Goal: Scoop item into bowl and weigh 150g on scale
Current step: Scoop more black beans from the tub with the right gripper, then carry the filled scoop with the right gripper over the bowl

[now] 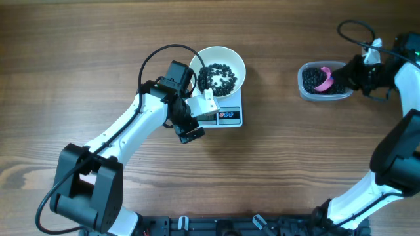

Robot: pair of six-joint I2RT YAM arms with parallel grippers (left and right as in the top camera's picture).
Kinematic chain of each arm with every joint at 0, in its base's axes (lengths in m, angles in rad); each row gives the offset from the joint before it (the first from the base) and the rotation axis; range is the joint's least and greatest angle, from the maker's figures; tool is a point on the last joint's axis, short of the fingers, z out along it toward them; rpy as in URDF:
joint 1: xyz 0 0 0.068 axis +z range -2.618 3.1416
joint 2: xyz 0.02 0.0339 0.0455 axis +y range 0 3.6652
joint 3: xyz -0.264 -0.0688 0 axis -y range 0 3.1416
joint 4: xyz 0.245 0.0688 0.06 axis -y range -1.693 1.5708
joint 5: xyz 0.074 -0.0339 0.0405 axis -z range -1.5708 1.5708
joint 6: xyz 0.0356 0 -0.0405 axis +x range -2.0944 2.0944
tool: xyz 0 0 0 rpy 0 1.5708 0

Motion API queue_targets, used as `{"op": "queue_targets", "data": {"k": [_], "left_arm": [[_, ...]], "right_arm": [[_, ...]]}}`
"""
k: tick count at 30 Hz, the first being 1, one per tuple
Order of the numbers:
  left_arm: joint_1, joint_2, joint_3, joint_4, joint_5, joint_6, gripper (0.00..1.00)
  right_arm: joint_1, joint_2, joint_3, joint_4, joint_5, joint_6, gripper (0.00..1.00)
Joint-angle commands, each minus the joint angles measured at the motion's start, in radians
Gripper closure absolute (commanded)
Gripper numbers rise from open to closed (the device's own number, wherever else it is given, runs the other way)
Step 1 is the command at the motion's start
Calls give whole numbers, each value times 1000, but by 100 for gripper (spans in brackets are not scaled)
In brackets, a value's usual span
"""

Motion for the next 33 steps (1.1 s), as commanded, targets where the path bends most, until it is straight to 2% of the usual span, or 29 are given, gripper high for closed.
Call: {"op": "queue_targets", "data": {"k": [1,6,10,13,20,24,27,33], "left_arm": [[3,8,-5,0,19,19,0],[3,8,-5,0,19,19,0],[3,8,-4,0,19,19,0],[3,8,-5,0,19,19,0],[3,8,-5,0,19,19,0],[3,8,-5,0,19,19,0],[3,8,-5,0,19,19,0],[3,8,-5,0,19,19,0]], "right_arm": [[-50,11,-4,-8,-187,-33,95],[-119,11,-4,-122,-225,-143,95],[-166,11,-4,-145,-227,-206,95],[-200,11,-4,-157,-319,-289,95],[-212,11,-4,-151,-516,-345,95],[-207,11,-4,-129,-615,-332,96],[-164,11,-4,-93,-614,-244,96],[81,11,-4,169,-614,-14,96]]}}
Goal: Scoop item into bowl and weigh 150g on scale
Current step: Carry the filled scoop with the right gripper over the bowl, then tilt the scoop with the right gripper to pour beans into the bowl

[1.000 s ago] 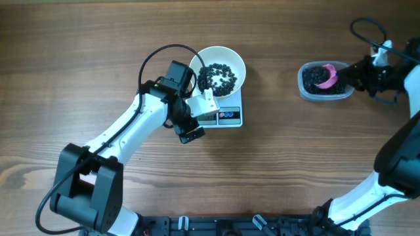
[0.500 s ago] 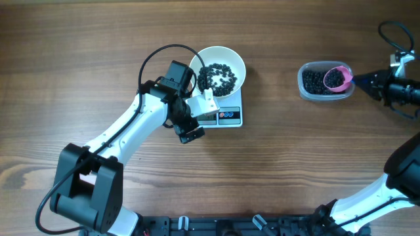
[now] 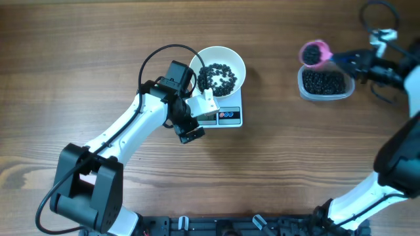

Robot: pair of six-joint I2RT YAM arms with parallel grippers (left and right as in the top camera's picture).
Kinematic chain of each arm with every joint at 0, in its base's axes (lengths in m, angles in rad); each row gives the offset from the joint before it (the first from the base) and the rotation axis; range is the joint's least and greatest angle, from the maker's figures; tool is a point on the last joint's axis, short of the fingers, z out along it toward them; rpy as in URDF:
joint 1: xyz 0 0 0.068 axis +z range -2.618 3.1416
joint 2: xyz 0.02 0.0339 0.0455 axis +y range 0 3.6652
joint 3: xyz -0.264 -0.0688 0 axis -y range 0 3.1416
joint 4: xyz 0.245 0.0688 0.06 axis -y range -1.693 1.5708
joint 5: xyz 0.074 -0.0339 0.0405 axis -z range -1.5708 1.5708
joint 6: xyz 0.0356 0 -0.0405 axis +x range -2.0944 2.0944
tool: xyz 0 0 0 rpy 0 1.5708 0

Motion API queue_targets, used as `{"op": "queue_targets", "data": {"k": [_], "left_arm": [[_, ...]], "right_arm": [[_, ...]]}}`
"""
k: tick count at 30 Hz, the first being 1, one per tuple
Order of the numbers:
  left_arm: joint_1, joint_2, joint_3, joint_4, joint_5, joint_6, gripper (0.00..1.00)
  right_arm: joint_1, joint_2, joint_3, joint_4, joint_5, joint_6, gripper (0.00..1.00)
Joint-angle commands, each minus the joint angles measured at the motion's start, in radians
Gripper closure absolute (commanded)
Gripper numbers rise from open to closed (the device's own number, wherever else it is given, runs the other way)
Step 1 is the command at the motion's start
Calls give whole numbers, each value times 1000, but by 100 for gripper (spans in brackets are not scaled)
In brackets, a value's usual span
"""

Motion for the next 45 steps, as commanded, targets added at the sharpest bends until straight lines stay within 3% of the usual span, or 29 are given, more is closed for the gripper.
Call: {"op": "queue_targets", "data": {"k": [1,5,10,15,20,23,29,36,40,45], "left_arm": [[3,8,-5,0,19,19,0],[3,8,-5,0,19,19,0],[3,8,-5,0,19,19,0],[3,8,-5,0,19,19,0],[3,8,-5,0,19,19,0],[3,8,-5,0,19,19,0],[3,8,-4,0,19,19,0],[3,8,-4,0,19,19,0],[3,8,-5,0,19,19,0],[3,8,-5,0,19,19,0]], "right_arm": [[144,11,-1,134,-47,153,96],[324,11,-1,389,-46,286,96],[482,11,-1,574,14,217,96],[541,11,0,570,137,9,96],[550,-17,31,566,194,-2,96],[551,-84,32,525,297,-83,96],[631,-198,32,352,558,-328,96],[752,-204,32,307,849,-677,96],[776,-204,32,308,868,-864,96],[778,-204,32,311,819,-867,96]]}}
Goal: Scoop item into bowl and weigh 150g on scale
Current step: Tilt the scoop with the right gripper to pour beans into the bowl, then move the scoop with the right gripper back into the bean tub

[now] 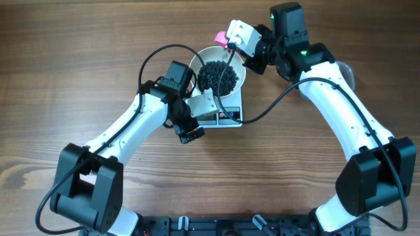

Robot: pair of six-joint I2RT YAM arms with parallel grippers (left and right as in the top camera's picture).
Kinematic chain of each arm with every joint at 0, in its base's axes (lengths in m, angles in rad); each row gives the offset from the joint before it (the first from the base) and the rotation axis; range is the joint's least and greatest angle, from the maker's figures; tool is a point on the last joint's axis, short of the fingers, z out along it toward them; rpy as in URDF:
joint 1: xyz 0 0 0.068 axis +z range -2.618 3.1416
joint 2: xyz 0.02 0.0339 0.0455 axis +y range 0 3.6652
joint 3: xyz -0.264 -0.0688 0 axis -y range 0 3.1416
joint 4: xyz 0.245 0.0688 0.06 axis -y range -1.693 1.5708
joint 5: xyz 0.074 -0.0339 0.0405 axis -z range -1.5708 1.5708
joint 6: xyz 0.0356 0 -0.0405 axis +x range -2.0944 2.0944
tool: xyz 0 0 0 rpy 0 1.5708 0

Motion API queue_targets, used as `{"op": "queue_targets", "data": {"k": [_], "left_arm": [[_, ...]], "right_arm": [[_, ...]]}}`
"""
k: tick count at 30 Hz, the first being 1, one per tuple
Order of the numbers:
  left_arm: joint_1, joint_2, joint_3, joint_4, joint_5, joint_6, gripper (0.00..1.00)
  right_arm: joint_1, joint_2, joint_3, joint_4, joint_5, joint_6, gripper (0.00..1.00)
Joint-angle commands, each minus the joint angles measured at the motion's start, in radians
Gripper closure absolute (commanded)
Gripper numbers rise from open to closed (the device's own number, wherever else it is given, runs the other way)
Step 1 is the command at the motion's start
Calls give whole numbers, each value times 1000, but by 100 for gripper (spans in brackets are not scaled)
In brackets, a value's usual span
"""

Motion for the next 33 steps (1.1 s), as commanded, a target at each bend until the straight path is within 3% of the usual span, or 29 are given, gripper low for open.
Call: {"op": "queue_targets", "data": {"k": [1,7,13,22,33], "left_arm": [[3,8,-4,0,19,20,0],[3,8,-4,0,19,19,0],[3,8,-4,0,19,19,0],[3,8,-4,0,19,19,0],[3,8,-4,0,19,19,0]], "right_arm": [[5,-25,22,7,-43,-39,96],[5,-47,22,13,-112,-25,96],[-61,-81,22,-19,-112,386,96],[-306,-83,22,-194,-115,952,96],[-550,-181,35,-367,-166,1004,96]]}}
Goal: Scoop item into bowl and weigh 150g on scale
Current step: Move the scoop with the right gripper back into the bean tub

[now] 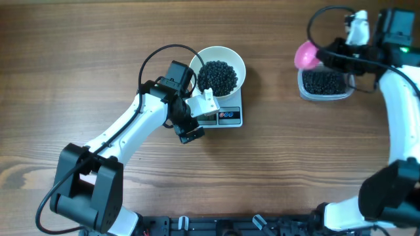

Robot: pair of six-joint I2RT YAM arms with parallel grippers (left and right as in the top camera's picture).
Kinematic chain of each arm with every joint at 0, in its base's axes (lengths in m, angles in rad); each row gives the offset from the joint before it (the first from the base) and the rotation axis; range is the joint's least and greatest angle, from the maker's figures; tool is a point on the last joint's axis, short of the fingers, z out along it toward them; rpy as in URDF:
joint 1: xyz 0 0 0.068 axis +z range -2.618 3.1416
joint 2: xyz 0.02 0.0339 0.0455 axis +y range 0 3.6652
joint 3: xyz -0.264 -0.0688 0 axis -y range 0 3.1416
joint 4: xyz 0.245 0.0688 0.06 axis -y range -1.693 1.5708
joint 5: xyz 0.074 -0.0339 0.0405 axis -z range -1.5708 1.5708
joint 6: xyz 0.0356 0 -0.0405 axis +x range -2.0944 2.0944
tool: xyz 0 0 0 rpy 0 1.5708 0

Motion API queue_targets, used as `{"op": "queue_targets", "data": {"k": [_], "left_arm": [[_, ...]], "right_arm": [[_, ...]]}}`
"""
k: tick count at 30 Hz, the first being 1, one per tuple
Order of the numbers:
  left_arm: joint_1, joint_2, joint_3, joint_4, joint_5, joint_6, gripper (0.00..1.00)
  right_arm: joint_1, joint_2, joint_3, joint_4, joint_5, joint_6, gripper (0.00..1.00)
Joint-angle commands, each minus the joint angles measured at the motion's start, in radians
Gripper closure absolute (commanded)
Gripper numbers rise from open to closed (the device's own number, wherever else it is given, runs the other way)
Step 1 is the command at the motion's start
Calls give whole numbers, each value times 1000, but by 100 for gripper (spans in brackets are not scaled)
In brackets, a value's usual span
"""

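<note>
A white bowl (237,64) heaped with small black beans (218,77) stands on a small scale (226,117) at the table's middle. My left gripper (199,117) rests against the scale's left end, below the bowl; its jaws are hidden under the wrist. At the far right, my right gripper (333,56) is shut on the handle of a pink scoop (305,55). The scoop hangs over the left end of a clear tub of black beans (323,84) and shows only pink.
Bare wooden table (98,39) lies all around. A black cable (157,56) loops off the left arm beside the bowl. The right arm (400,118) runs down the right edge of the view.
My right gripper has moved with the scoop from the bowl's far rim back to the right, over the tub's left end. The left arm, bowl and scale have not moved.
The scoop was first down in the tub of beans, then lifted over the tub's left corner with beans in it, then at the bowl's far rim. The bowl's heap of beans has grown, and the scoop is back by the tub.
</note>
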Motion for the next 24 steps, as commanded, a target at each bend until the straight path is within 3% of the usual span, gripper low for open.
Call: {"op": "queue_targets", "data": {"k": [1,7,11,20,24], "left_arm": [[3,8,-4,-1,19,19,0],[3,8,-4,-1,19,19,0],[3,8,-4,-1,19,19,0],[3,8,-4,-1,19,19,0],[3,8,-4,-1,19,19,0]], "right_arm": [[-45,-104,32,-59,63,36,96],[-65,-121,32,-253,344,-10,96],[-64,-108,26,-241,468,-120,96],[-25,100,23,-63,472,-323,96],[31,175,23,-49,632,-441,96]]}}
